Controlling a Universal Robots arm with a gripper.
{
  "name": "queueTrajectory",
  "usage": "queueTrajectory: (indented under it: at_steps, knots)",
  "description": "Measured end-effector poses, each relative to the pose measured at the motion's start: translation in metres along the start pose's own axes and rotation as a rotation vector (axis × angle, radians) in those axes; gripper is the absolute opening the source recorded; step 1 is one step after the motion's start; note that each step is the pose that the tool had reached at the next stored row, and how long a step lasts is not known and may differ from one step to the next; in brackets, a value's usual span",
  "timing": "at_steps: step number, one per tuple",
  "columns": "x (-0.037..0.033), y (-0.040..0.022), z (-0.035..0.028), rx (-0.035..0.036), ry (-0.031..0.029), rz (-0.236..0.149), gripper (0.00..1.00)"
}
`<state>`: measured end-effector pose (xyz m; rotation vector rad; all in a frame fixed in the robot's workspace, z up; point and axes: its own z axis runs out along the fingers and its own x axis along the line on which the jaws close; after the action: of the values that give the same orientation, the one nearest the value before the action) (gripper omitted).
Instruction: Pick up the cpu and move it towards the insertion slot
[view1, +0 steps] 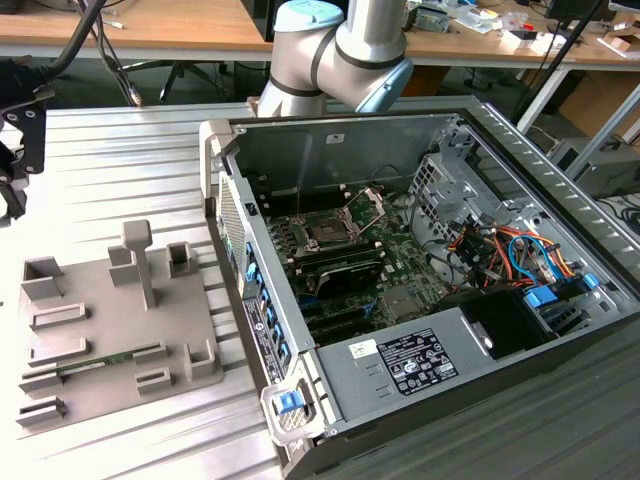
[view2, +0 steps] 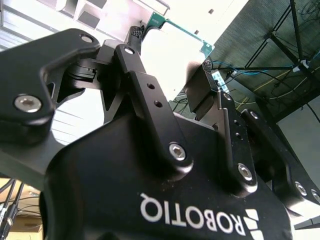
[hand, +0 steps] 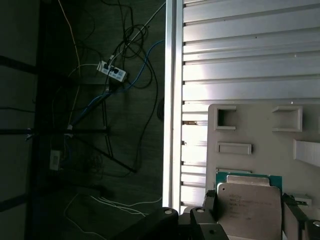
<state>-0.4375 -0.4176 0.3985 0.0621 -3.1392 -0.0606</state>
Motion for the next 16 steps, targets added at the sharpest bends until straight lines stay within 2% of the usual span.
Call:
queueTrajectory:
  at_steps: [5,13,16]
  knots:
    - [-0.0013,0.0000,0.0000,0.0000,0.0000,0.000,0.55]
    - [-0.0084,-0.0004,0.0000,0.0000,0.0000,0.000,0.55]
    - [-0.0131,-0.0005,0.0000,0.0000,-0.0001,0.000,0.55]
